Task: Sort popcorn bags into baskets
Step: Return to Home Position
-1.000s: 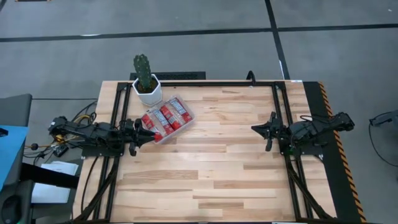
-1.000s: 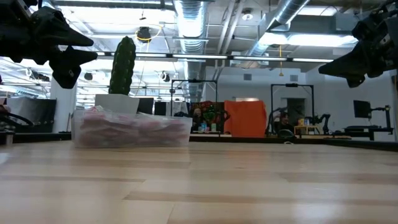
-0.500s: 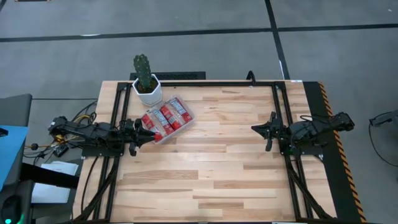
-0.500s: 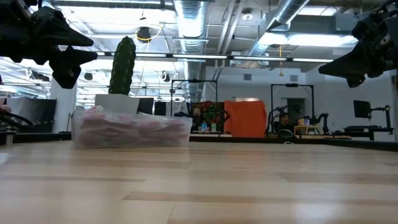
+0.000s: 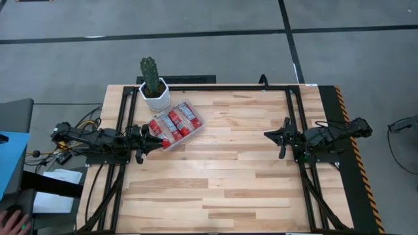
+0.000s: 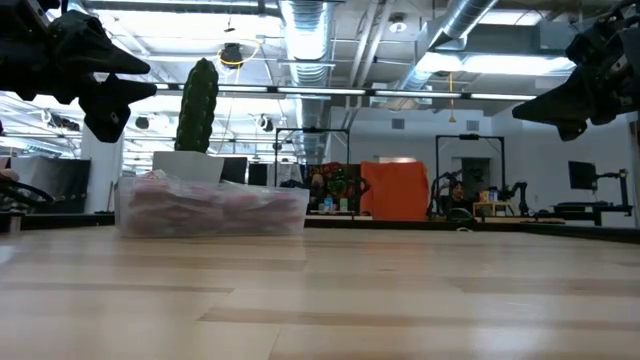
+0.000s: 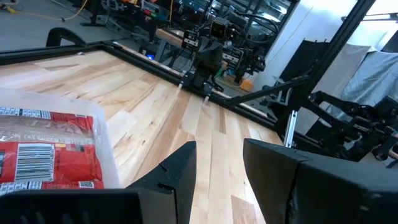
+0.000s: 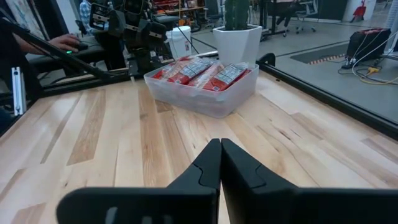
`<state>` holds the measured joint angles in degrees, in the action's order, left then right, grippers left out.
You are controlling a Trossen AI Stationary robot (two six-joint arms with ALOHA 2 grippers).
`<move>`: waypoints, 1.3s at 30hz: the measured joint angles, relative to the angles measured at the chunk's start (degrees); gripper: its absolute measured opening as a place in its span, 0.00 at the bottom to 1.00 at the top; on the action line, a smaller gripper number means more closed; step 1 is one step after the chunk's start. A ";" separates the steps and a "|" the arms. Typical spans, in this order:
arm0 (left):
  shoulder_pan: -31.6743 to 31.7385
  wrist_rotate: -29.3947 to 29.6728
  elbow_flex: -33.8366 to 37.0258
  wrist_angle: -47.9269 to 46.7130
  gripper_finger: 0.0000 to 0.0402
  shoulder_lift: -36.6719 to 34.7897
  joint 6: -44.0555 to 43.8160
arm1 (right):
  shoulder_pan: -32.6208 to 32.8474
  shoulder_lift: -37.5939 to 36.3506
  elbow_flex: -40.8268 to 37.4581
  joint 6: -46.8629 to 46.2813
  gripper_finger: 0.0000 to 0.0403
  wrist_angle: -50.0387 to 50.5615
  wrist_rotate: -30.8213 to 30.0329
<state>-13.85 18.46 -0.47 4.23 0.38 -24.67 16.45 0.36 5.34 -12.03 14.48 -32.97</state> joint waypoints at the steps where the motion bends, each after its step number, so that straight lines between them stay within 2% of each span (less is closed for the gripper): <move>1: 0.01 0.00 0.00 0.00 0.30 0.00 0.00 | 0.01 0.00 0.00 0.01 0.08 0.00 0.02; 39: 0.00 0.17 0.00 0.00 0.30 0.00 0.00 | 0.00 -0.02 -0.04 -0.03 0.09 0.02 0.00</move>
<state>-13.85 18.63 -0.47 4.23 0.38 -24.67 16.45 0.34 5.30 -12.05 14.50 -32.96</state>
